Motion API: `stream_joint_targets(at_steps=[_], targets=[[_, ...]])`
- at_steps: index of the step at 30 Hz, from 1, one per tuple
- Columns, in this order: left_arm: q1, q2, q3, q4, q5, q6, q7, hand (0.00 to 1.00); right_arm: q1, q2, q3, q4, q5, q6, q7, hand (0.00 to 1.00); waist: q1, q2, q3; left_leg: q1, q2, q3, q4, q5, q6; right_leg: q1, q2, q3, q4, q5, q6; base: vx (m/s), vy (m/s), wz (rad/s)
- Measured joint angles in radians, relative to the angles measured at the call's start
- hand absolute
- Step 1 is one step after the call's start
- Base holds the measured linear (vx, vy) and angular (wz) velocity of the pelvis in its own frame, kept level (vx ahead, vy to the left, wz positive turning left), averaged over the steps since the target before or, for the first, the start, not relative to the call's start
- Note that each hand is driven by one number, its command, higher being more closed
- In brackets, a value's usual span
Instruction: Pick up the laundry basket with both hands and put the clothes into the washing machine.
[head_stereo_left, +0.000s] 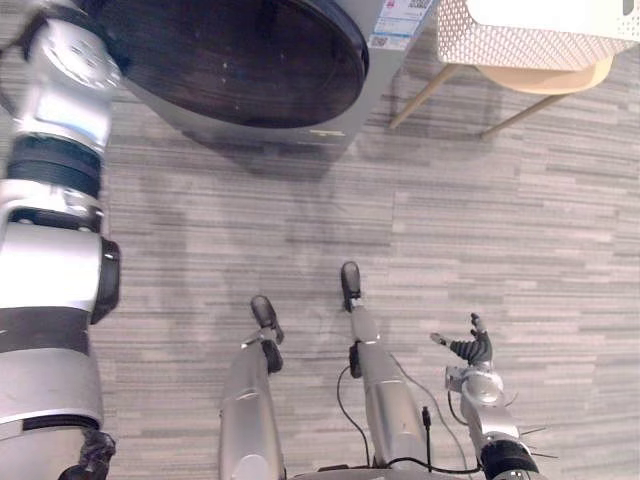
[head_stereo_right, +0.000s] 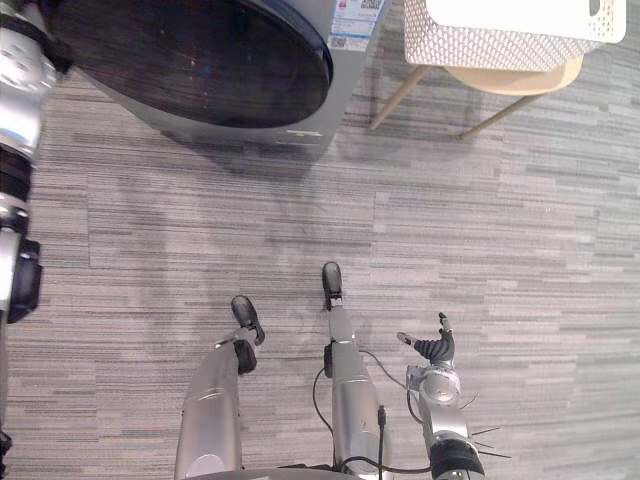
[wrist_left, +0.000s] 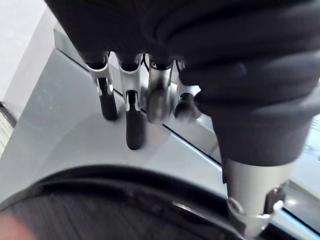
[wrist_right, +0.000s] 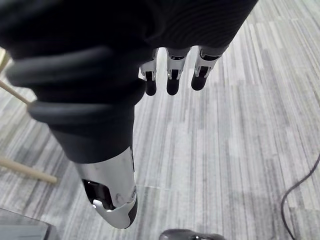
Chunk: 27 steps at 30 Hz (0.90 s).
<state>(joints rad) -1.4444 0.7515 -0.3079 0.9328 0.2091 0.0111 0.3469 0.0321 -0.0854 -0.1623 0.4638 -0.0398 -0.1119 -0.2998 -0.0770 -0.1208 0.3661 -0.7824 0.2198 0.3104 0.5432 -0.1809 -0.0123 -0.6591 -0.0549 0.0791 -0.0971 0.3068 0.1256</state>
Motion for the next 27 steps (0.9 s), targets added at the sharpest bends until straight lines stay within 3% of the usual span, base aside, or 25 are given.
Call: stream_joint_targets(at_steps=[5, 9, 10, 12, 13, 15, 17, 21, 25, 27], targets=[[0.031, -0.066, 0.058, -0.022, -0.004, 0.001, 0.003, 0.0, 0.007, 0.002, 0.026, -0.024, 0.0, -0.009, 0.011, 0.0, 0.002, -0.001, -0.001, 0.021, 0.003, -0.003, -0.041, 0.009, 0.008, 0.005, 0.004, -0.004, -0.001, 0.055, 0.009, -0.03, -0.01, 0.0], [0.219, -0.161, 0.129, -0.143, -0.021, -0.02, 0.0, 0.0, 0.016, 0.017, 0.05, -0.034, 0.0, -0.009, 0.012, 0.0, 0.012, -0.001, -0.02, 0.072, -0.008, -0.015, -0.093, 0.05, -0.008, 0.037, 0.006, -0.029, -0.001, 0.06, 0.002, 0.04, -0.046, 0.13], [0.284, -0.195, 0.166, -0.187, -0.02, -0.026, 0.028, 0.0, 0.016, 0.023, 0.062, -0.041, 0.0, -0.008, 0.012, 0.0, 0.011, -0.001, -0.021, 0.094, -0.01, -0.019, -0.109, 0.059, -0.01, 0.055, 0.007, -0.037, -0.001, 0.06, 0.003, 0.03, -0.045, 0.19], [0.401, -0.257, 0.208, -0.272, -0.026, -0.036, 0.023, 0.0, 0.04, 0.045, 0.065, -0.049, -0.001, -0.009, 0.011, 0.0, 0.009, 0.003, -0.026, 0.144, -0.017, -0.036, -0.142, 0.07, -0.018, 0.107, 0.005, -0.065, -0.001, 0.029, -0.022, 0.05, -0.061, 0.42], [0.505, -0.316, 0.194, -0.308, -0.038, -0.042, 0.015, 0.0, 0.077, 0.056, 0.065, -0.045, -0.003, 0.003, 0.012, 0.0, 0.012, 0.001, -0.048, 0.18, -0.033, -0.05, -0.154, 0.072, -0.022, 0.155, -0.007, -0.085, -0.001, -0.034, -0.049, 0.08, -0.097, 0.55], [0.718, -0.409, 0.196, -0.366, -0.063, -0.051, 0.002, 0.0, 0.111, 0.065, 0.064, -0.027, -0.011, 0.023, 0.012, 0.0, 0.03, 0.016, -0.101, 0.225, -0.033, -0.069, -0.181, 0.079, -0.035, 0.196, -0.002, -0.109, -0.001, -0.066, -0.065, 0.1, -0.128, 0.39], [0.908, -0.487, 0.205, -0.394, -0.093, -0.051, 0.0, 0.0, 0.113, 0.064, 0.061, 0.008, -0.016, 0.04, 0.011, 0.0, 0.048, 0.025, -0.112, 0.296, -0.043, -0.095, -0.233, 0.094, -0.056, 0.255, 0.003, -0.129, -0.001, -0.091, -0.075, 0.07, -0.105, 0.33], [1.321, -0.634, 0.296, -0.422, -0.185, -0.052, -0.046, 0.0, 0.105, 0.057, -0.006, 0.107, -0.046, 0.08, 0.013, 0.0, 0.079, 0.073, -0.161, 0.433, -0.061, -0.156, -0.354, 0.147, -0.088, 0.367, 0.008, -0.205, 0.025, -0.146, -0.095, 0.09, -0.106, 0.54], [1.487, -0.653, 0.378, -0.35, -0.208, -0.053, -0.085, 0.0, 0.1, 0.035, -0.04, 0.166, -0.047, 0.089, 0.019, 0.0, 0.12, 0.11, -0.201, 0.531, -0.07, -0.202, -0.432, 0.18, -0.095, 0.465, 0.005, -0.273, 0.028, -0.188, -0.088, 0.06, -0.036, 0.57], [1.531, -0.661, 0.428, -0.272, -0.207, -0.052, -0.1, 0.0, 0.091, 0.036, -0.045, 0.183, -0.047, 0.089, 0.021, 0.0, 0.122, 0.125, -0.216, 0.553, -0.075, -0.236, -0.44, 0.182, -0.097, 0.509, 0.0, -0.32, 0.037, -0.213, -0.081, 0.01, 0.005, 0.7]])
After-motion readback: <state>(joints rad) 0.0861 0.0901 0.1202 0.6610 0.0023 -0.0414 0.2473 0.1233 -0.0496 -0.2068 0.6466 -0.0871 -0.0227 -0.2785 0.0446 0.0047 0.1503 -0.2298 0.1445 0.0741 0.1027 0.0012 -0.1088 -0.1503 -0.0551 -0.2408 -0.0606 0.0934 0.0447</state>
